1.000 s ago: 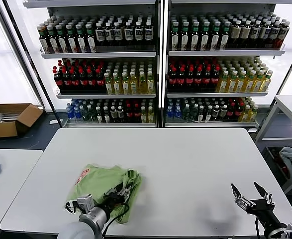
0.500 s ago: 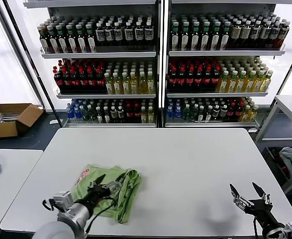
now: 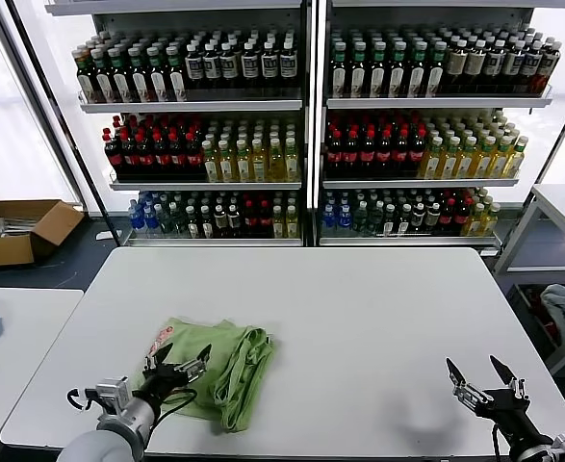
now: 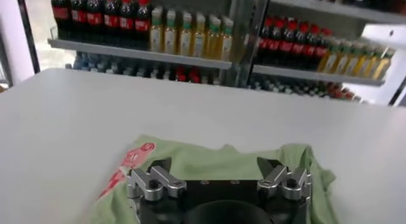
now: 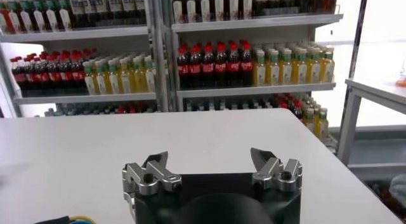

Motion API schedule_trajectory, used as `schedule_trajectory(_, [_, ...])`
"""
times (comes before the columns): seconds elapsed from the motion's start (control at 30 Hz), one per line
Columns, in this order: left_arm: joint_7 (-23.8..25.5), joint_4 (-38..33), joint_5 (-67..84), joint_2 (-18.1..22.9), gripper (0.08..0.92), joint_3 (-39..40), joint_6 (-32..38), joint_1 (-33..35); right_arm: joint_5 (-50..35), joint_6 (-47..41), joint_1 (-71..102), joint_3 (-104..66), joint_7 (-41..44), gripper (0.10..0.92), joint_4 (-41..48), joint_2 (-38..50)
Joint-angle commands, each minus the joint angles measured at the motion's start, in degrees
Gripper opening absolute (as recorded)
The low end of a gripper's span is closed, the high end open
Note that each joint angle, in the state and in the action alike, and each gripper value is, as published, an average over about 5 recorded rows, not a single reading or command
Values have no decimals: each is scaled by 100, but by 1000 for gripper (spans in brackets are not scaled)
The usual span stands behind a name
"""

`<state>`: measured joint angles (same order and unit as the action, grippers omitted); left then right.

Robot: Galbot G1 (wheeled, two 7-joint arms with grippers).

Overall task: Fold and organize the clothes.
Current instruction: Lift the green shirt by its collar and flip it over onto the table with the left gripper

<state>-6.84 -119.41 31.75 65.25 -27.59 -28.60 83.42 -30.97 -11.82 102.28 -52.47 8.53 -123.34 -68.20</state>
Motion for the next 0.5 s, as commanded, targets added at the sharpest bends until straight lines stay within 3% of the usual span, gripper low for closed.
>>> schedule_trajectory(0.03, [242,419,-1679,376,823,777,266,43,-3,-4,-3,-44,1,823,-17,-3])
schedule_trajectory(0.5, [161,118,-1308,584,823,1602,-80,-50,-32,-3,-24,-203,-6,823,-26,-18])
